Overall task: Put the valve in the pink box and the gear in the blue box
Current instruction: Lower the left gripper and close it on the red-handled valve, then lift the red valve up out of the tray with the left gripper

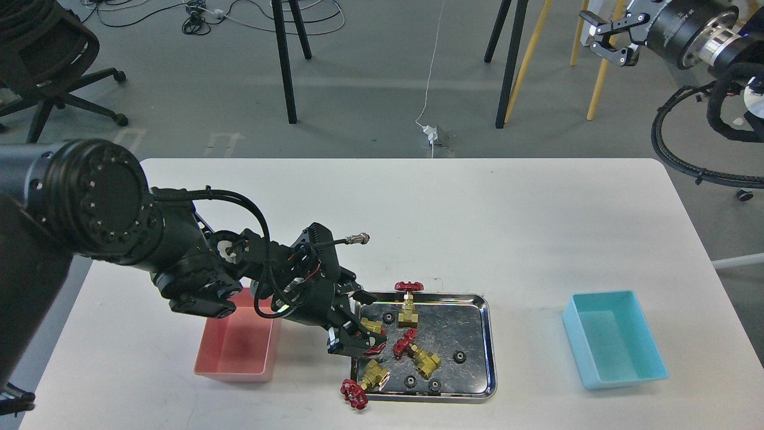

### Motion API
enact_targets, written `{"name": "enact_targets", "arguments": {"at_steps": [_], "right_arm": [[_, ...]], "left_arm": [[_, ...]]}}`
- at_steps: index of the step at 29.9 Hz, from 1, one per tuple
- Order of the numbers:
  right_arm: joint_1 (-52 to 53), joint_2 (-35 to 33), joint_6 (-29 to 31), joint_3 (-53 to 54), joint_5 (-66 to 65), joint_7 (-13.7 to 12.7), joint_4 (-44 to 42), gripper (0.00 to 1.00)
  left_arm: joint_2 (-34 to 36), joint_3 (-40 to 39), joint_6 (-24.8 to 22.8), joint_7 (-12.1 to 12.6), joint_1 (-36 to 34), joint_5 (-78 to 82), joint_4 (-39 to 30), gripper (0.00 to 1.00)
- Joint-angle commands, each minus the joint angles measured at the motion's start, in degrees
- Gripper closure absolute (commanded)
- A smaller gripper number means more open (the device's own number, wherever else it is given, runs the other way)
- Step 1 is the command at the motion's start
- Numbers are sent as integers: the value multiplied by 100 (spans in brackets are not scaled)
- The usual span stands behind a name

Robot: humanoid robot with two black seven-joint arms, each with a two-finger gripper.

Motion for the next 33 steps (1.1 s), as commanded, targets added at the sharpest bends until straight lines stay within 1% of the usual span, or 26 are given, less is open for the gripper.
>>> {"name": "enact_targets", "arguments": {"at_steps": [1, 5, 10, 14, 18, 20, 23, 29, 33], "right_arm": [[-5, -2, 0, 0, 1, 0, 10, 1], [-32, -2, 0, 0, 1, 0, 10, 1], [-49, -2, 0, 8, 1, 17, 1, 1], [-75, -2, 0, 8, 1, 17, 10, 1], [-93, -2, 0, 8, 1, 17, 10, 1], [-119, -2, 0, 43, 1, 26, 10, 1], [-163, -2, 0, 123, 1, 26, 10, 1], [-216, -2, 0, 184, 1, 26, 10, 1], [-243, -2, 0, 184, 1, 26, 10, 1]], "left_arm": [[0, 0, -1, -1, 25, 62, 2, 30], [0, 9, -1, -1, 148, 62, 46, 32], [0, 9, -1, -1, 324, 62, 274, 35], [0, 9, -1, -1, 333, 79, 319, 38], [0, 9, -1, -1, 333, 150, 319, 47], [0, 9, -1, -1, 333, 159, 319, 55], [0, 17, -1, -1, 333, 159, 328, 63], [0, 17, -1, -1, 333, 202, 328, 70], [0, 9, -1, -1, 333, 203, 328, 77]]}}
